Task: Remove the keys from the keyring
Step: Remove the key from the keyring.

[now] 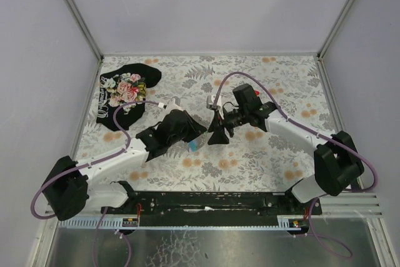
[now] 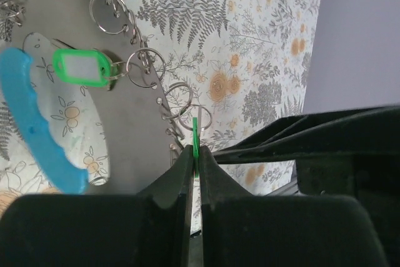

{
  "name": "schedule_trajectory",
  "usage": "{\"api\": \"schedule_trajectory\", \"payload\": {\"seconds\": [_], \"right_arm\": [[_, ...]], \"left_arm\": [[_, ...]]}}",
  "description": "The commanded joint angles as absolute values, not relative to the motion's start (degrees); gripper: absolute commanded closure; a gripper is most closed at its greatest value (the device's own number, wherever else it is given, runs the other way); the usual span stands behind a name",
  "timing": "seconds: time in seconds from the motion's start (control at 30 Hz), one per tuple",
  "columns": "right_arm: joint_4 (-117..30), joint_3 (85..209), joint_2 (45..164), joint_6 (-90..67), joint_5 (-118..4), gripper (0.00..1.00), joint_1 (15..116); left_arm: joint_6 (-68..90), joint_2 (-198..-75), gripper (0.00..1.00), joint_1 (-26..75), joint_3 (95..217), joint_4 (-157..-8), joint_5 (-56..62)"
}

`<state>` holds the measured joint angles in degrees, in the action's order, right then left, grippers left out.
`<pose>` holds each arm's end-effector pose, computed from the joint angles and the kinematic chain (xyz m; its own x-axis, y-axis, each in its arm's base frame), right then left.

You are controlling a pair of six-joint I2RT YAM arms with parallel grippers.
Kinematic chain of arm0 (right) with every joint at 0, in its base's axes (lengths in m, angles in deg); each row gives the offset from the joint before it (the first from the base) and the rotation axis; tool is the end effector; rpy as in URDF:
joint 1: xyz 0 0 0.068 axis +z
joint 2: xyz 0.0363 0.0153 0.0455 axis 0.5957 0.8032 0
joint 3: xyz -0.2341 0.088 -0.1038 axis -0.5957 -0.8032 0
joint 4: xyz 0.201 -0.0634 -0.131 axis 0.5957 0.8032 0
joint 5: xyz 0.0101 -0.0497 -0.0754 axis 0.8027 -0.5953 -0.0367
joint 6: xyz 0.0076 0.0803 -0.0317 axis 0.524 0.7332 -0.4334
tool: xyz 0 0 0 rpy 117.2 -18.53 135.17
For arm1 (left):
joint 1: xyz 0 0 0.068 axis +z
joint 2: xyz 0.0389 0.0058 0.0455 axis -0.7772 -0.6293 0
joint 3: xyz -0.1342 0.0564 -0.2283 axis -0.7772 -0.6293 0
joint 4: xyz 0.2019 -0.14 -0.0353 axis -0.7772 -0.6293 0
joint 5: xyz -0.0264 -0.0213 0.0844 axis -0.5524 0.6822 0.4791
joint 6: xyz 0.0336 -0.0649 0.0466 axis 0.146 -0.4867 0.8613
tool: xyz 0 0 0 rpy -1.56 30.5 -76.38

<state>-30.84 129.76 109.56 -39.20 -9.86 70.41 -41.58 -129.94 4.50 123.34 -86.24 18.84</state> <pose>0.2345 0.2324 0.2428 -0.2127 -0.3922 -0.8950 -0.9731 0.0017 0.2305 0.2040 -0.2000 0.2179 -0.7329 -0.5181 -0.4410 -0.0384 0.6786 -0.7335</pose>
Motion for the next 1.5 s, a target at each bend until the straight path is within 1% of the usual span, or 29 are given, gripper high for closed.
{"api": "schedule_trajectory", "payload": {"seconds": [0.0, 0.1, 0.23, 0.6, 0.7, 0.77, 1.07, 1.27, 1.37, 1.4, 1.47], "right_arm": [[-29.5, 131.1, 106.0, -47.4, -18.5, 0.32, 71.6], [-30.7, 130.6, 105.0, -49.9, -24.2, 0.3, 72.2], [-33.6, 129.3, 104.1, -52.1, -28.9, 0.3, 73.9], [-36.3, 125.1, 101.7, -50.5, -25.9, 0.36, 75.4], [-37.5, 124.8, 102.1, -49.8, -28.6, 0.37, 76.6], [-38.1, 124.8, 102.5, -49.8, -30.8, 0.42, 78.0], [-39.9, 125.4, 104.7, -50.2, -41.8, 0.57, 81.4], [-39.9, 125.4, 105.3, -50.8, -43.8, 0.63, 82.0], [-40.2, 125.3, 105.3, -51.1, -44.7, 0.73, 82.6], [-40.4, 125.3, 105.3, -51.2, -44.7, 0.74, 82.7], [-40.5, 125.2, 105.1, -51.2, -45.1, 0.82, 82.8]], "left_arm": [[-52.0, -132.4, 1.0, 4.6, 130.5, -98.4, 21.0], [-54.9, -133.9, 1.0, 4.8, 133.2, -102.7, 20.7], [-58.4, -135.2, 1.0, 5.1, 134.8, -104.0, 17.8], [-67.2, -135.0, 1.0, 6.6, 133.6, -103.3, 14.4], [-68.0, -135.6, 1.0, 6.7, 134.4, -103.2, 13.7], [-68.3, -136.2, 1.0, 6.7, 135.0, -103.4, 13.0], [-71.8, -136.1, 1.0, 7.2, 133.6, -102.1, 10.3], [-73.0, -135.8, 1.0, 7.2, 132.9, -100.8, 8.7], [-73.3, -135.9, 1.0, 7.2, 132.6, -99.9, 7.8], [-73.3, -135.9, 1.0, 7.3, 132.6, -99.9, 7.6], [-73.3, -135.8, 1.0, 7.2, 132.2, -99.3, 7.1]]}}
